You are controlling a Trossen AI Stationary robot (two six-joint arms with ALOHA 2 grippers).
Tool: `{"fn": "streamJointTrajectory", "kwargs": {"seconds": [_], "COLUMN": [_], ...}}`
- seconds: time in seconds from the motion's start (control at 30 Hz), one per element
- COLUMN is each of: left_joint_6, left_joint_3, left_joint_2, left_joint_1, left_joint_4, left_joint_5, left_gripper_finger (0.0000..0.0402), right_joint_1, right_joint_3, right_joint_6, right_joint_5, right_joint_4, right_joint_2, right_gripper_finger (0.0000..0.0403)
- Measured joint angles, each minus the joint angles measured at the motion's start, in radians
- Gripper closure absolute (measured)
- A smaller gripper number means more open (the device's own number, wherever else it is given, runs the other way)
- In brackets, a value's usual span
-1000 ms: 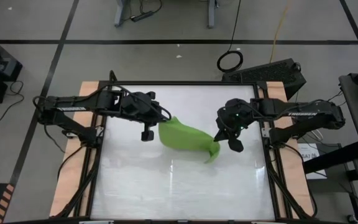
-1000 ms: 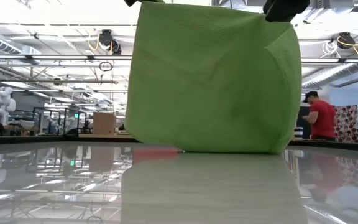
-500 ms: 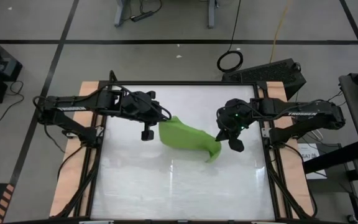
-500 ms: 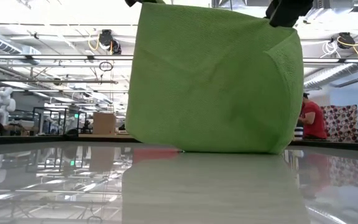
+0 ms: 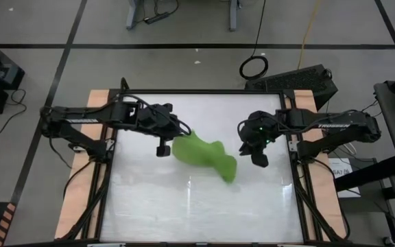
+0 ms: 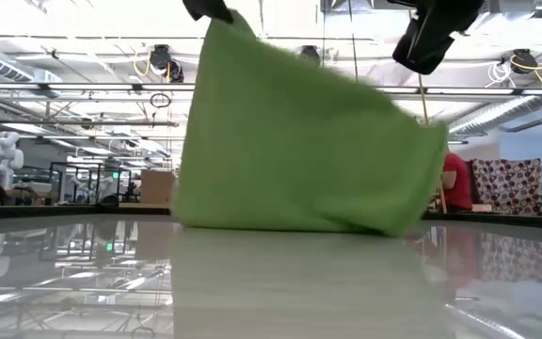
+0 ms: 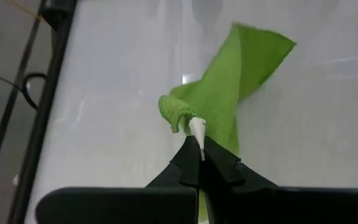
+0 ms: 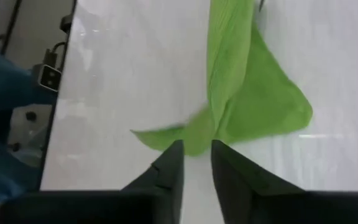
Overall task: Roll towel into tight, uniform cylinder
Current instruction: Roll the green towel
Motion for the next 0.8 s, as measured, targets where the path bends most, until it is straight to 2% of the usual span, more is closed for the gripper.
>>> {"fn": "streamJointTrajectory", "kwargs": {"seconds": [0.17,0.33,0.8], "left_joint_6": [-0.012,-0.036,-0.038], "left_joint_3": [-0.041,-0.076,-0.081], "left_joint_2": [0.000,0.000,-0.001], "left_joint_1": [0.000,0.000,0.000], "left_joint_4": [0.014,0.034,0.029], "left_joint_5": [0.006,0.008,0.008], "left_gripper_finger": [0.0397,0.0397,0.0397], "right_joint_1": [0.031,0.061,0.249], "right_joint_3": [-0.002,-0.043,-0.310], "right_joint_6": [0.018,0.069,0.316], "right_joint_5": [0.058,0.084,0.095], "right_joint_4": [-0.022,-0.010,0.346], "right_joint_2": [0.000,0.000,0.000], "right_gripper_finger": [0.0262,0.0231,0.0232]}}
